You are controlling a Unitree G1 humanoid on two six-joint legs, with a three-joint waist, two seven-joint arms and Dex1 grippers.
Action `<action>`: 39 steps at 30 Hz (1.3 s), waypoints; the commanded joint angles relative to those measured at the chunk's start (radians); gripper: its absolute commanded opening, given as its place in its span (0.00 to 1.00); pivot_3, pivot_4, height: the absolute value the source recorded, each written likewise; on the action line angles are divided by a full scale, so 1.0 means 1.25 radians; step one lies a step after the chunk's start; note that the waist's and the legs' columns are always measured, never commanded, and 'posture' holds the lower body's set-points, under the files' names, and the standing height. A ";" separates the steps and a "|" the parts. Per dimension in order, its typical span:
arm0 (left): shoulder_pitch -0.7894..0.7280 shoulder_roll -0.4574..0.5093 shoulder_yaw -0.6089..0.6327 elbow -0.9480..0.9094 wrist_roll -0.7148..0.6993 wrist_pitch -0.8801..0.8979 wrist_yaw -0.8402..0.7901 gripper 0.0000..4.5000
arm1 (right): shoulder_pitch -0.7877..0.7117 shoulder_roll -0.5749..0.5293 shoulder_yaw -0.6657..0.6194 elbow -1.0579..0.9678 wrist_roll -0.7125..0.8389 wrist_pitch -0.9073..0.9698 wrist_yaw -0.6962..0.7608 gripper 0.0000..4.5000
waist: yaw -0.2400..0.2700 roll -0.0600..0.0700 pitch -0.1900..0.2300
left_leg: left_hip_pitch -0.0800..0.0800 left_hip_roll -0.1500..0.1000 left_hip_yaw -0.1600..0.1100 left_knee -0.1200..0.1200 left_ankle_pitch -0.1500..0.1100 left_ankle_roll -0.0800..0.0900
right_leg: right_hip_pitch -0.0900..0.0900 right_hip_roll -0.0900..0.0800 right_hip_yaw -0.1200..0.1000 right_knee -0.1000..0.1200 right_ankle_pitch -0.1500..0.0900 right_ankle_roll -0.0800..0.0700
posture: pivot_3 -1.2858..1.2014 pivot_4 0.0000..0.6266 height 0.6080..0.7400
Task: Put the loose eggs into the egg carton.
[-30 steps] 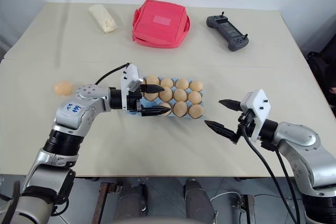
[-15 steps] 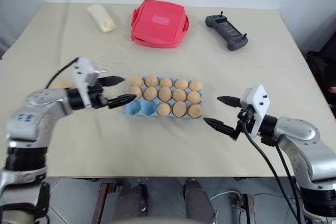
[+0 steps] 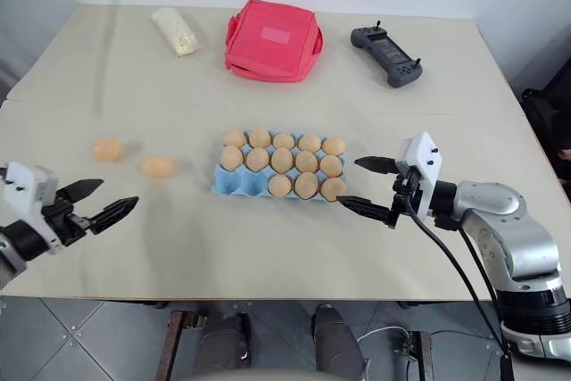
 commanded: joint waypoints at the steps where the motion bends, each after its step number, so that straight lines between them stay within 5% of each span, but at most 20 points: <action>1: 0.024 -0.009 0.050 -0.037 -0.018 -0.019 0.017 0.99 | -0.026 0.001 0.003 0.013 -0.005 -0.018 0.019 1.00 | -0.001 0.000 0.000 | 0.000 0.000 0.000 0.000 0.000 0.000 | 0.000 0.000 0.000 0.000 0.000 0.000 | 0.52 0.24 1.00; 5: 0.022 -0.011 0.029 -0.044 -0.009 -0.041 0.038 0.99 | -0.043 0.006 0.012 0.028 -0.012 -0.020 0.032 1.00 | -0.002 0.000 0.000 | 0.000 0.000 0.000 0.000 0.000 0.000 | 0.000 0.000 0.000 -0.001 0.000 -0.001 | 0.52 0.24 1.00; 16: -0.271 -0.032 -0.239 0.145 0.095 -0.083 0.148 0.99 | -0.035 0.019 0.011 0.003 -0.010 -0.008 0.013 1.00 | -0.010 0.000 0.000 | 0.000 0.000 0.001 -0.001 0.000 0.000 | 0.000 0.000 0.000 -0.002 0.005 0.007 | 0.52 0.24 1.00; 26: -0.329 -0.018 -0.330 0.262 0.154 -0.087 0.139 0.99 | 0.008 0.008 -0.019 -0.038 0.002 0.005 -0.014 1.00 | -0.016 0.000 0.000 | -0.001 0.000 0.001 -0.002 -0.001 -0.001 | -0.003 0.000 -0.001 -0.001 0.006 0.011 | 0.52 0.24 1.00; 29: -0.335 -0.012 -0.351 0.275 0.166 -0.057 0.138 0.86 | 0.010 0.007 -0.023 -0.042 0.003 0.006 -0.020 1.00 | -0.016 0.000 0.000 | -0.001 0.000 0.001 -0.001 -0.001 -0.001 | -0.002 0.000 -0.001 0.000 0.006 0.011 | 0.52 0.24 1.00; 35: -0.348 -0.007 -0.336 0.235 0.145 -0.053 0.122 0.45 | 0.018 0.005 -0.029 -0.045 0.002 0.007 -0.021 1.00 | -0.017 0.000 0.000 | -0.001 0.000 0.001 -0.001 0.000 -0.001 | -0.002 0.000 0.000 0.001 0.006 0.011 | 0.52 0.24 1.00; 39: -0.381 -0.020 -0.327 0.189 0.091 -0.046 0.088 0.41 | 0.020 0.004 -0.032 -0.050 0.003 0.009 -0.025 1.00 | -0.015 0.000 0.000 | -0.001 0.000 0.001 -0.001 0.000 -0.001 | -0.002 0.000 0.000 0.001 0.006 0.011 | 0.52 0.24 1.00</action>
